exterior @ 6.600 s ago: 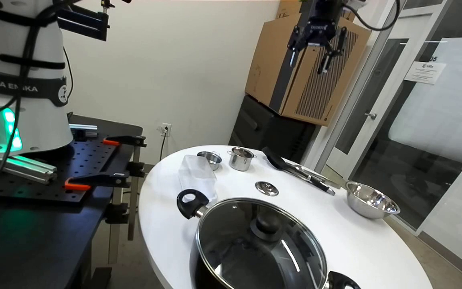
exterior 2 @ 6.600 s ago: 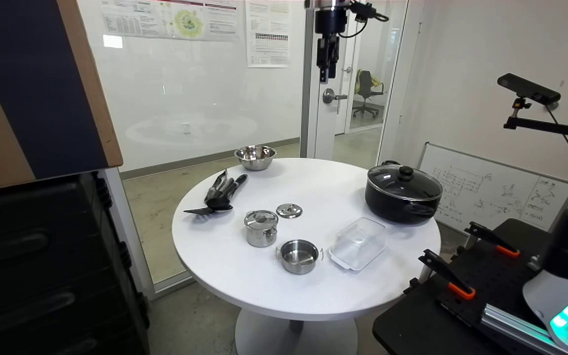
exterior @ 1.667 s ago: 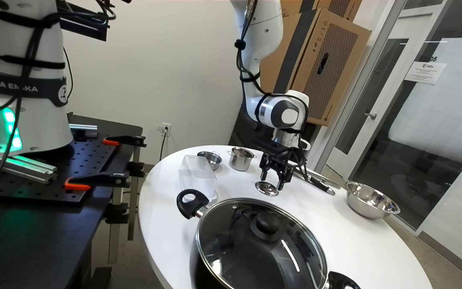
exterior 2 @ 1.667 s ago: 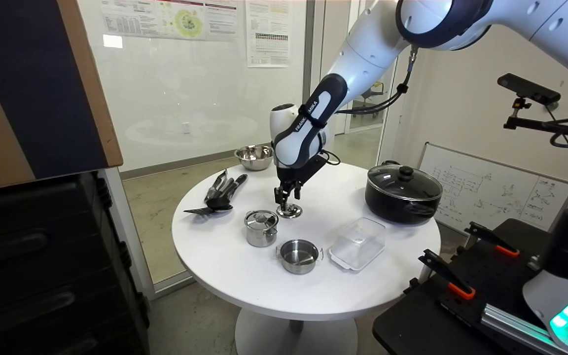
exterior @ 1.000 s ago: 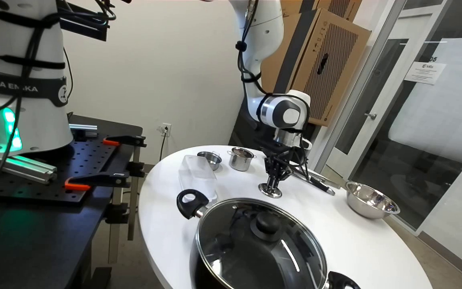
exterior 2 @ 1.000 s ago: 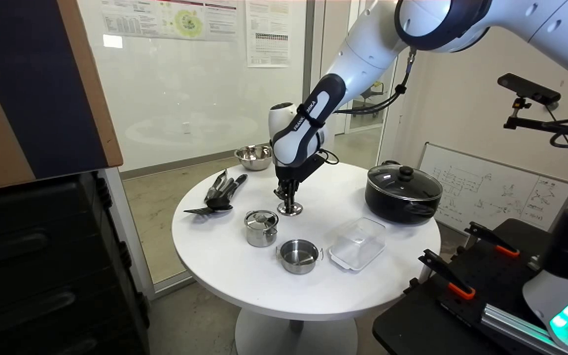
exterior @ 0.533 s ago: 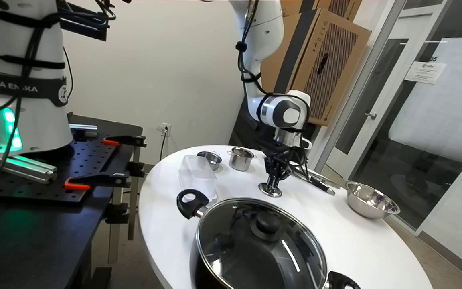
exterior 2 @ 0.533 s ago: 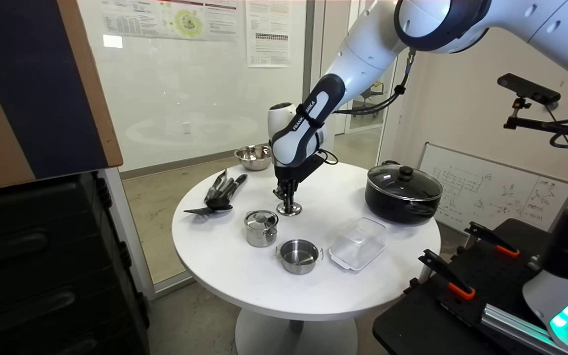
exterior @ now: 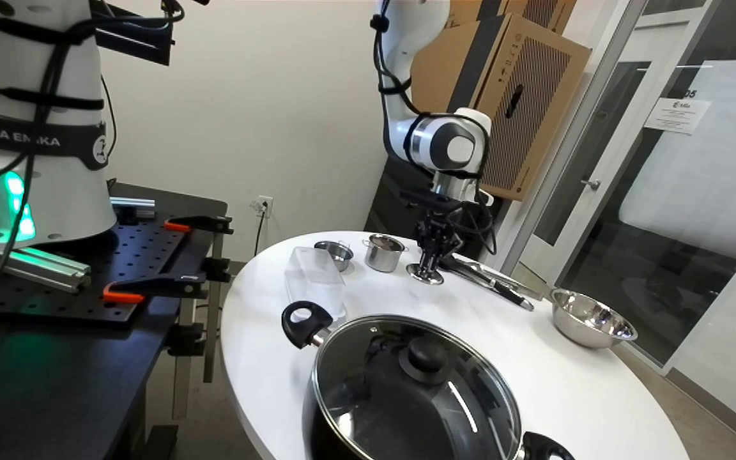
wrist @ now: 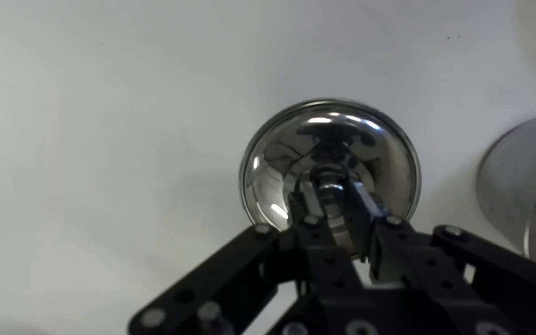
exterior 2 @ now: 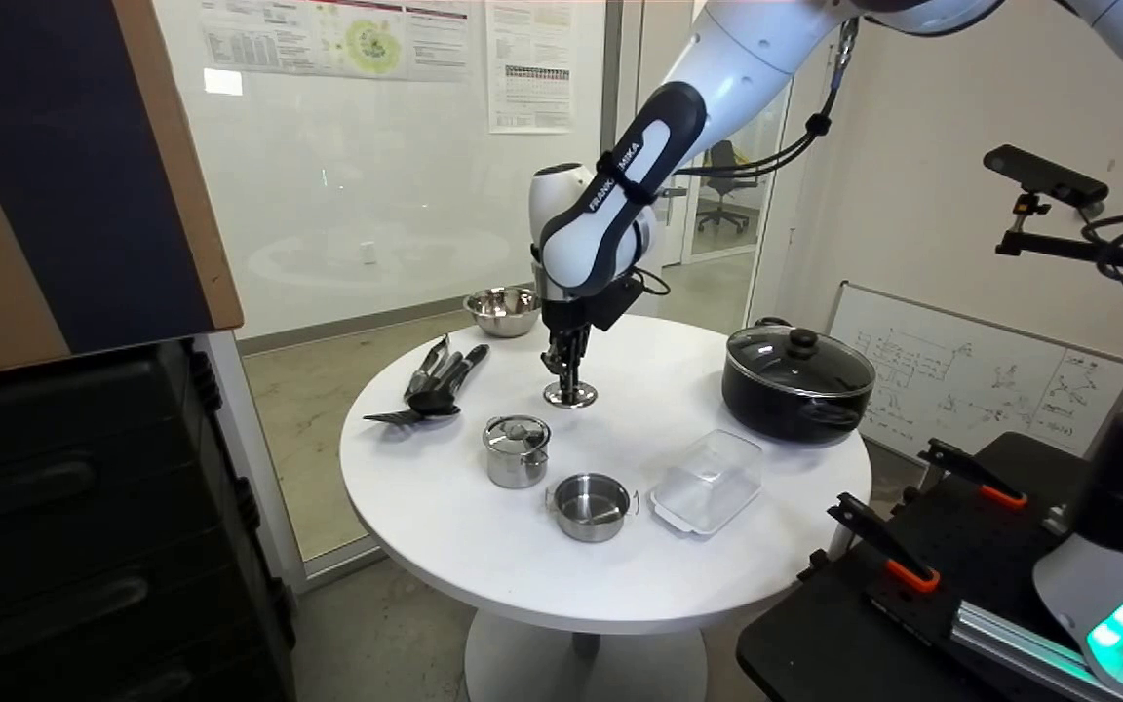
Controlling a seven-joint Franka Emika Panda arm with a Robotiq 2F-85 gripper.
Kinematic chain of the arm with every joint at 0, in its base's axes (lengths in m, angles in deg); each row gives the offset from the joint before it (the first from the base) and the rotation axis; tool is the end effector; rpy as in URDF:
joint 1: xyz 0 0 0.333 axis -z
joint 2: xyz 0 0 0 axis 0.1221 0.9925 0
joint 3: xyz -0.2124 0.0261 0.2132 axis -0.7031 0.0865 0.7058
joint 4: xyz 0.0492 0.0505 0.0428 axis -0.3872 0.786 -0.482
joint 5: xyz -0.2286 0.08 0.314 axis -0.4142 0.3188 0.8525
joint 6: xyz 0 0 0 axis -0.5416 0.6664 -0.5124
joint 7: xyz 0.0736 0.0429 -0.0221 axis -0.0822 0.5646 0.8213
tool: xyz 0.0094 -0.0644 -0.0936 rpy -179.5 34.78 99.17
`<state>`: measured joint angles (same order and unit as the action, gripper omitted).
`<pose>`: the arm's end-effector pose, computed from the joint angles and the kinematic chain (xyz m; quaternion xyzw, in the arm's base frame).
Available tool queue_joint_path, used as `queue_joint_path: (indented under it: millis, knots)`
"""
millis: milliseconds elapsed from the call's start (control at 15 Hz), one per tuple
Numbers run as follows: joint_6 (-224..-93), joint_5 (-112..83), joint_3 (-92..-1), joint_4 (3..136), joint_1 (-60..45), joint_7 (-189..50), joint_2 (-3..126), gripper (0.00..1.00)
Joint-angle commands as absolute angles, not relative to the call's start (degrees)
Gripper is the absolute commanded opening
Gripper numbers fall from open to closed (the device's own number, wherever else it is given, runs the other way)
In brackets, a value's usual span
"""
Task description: Pick up the silver lid from the table and put it on the small silver pot
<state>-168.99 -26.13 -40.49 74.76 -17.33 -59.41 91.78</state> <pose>0.6421 0.1450 0.1000 0.9659 0.2520 0.0109 0.0587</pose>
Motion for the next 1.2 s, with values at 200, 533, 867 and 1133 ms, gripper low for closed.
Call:
queue_joint_path:
  millis: [200, 533, 867, 1133]
  knots:
    - [-168.0, -29.7, -37.0, 92.3, -17.2, -47.7, 79.2, 0.05]
    - [-167.0, -35.0, -35.6, 97.7, -19.5, -43.5, 76.0, 0.05]
    - [-165.6, -38.7, -34.0, 99.5, -21.3, -40.9, 75.4, 0.05]
    - [-165.2, -40.0, -32.6, 98.9, -22.0, -37.8, 77.4, 0.05]
